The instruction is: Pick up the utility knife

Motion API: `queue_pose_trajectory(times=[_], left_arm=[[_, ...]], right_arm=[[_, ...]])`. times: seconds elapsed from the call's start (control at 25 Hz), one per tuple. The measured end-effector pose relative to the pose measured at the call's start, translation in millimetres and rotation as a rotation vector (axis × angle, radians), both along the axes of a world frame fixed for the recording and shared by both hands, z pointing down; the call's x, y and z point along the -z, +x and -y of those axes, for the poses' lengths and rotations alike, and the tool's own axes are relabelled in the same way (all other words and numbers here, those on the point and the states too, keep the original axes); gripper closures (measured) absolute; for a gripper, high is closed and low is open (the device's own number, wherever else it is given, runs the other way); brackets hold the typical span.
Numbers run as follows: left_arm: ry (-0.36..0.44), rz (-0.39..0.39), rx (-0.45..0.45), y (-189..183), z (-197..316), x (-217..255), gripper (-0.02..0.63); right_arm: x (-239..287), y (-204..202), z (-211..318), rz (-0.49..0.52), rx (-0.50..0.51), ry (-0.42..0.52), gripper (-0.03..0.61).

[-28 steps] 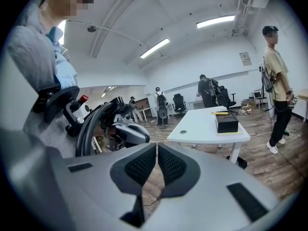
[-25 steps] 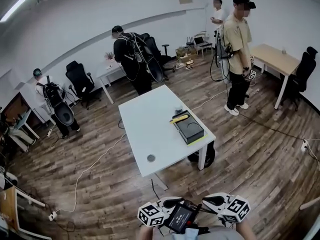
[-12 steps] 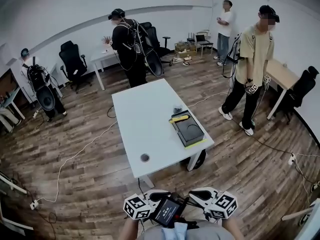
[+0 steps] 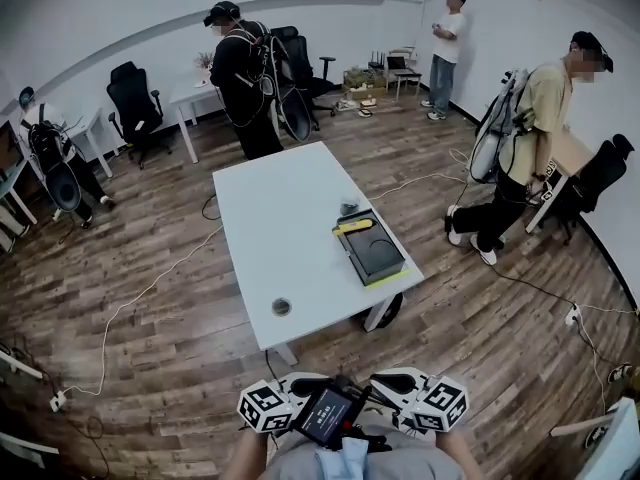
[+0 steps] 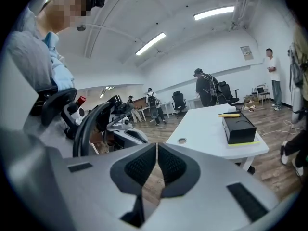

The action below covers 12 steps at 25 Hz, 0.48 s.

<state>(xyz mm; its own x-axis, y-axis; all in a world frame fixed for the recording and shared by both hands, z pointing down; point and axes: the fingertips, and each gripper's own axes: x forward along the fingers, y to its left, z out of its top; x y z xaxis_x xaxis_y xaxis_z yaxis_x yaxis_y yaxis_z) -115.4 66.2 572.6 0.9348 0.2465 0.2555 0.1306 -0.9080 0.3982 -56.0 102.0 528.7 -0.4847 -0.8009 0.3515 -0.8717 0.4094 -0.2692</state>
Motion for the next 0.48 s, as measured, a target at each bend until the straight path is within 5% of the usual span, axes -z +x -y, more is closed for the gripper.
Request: queue_pose_trajectory(times=[0.2, 0.48], left_arm=[[-0.005, 0.023, -0.013, 2.0, 4.0, -9.3, 0.581], [0.003, 0.024, 0.115, -3.5, 57.7, -3.7, 0.581]], right_arm=[[-7.8, 8.9, 6.6, 0.009, -0.001, -0.029, 0.549], [-10.7, 18.9, 58.3, -0.003, 0.087, -0.035, 0.549]])
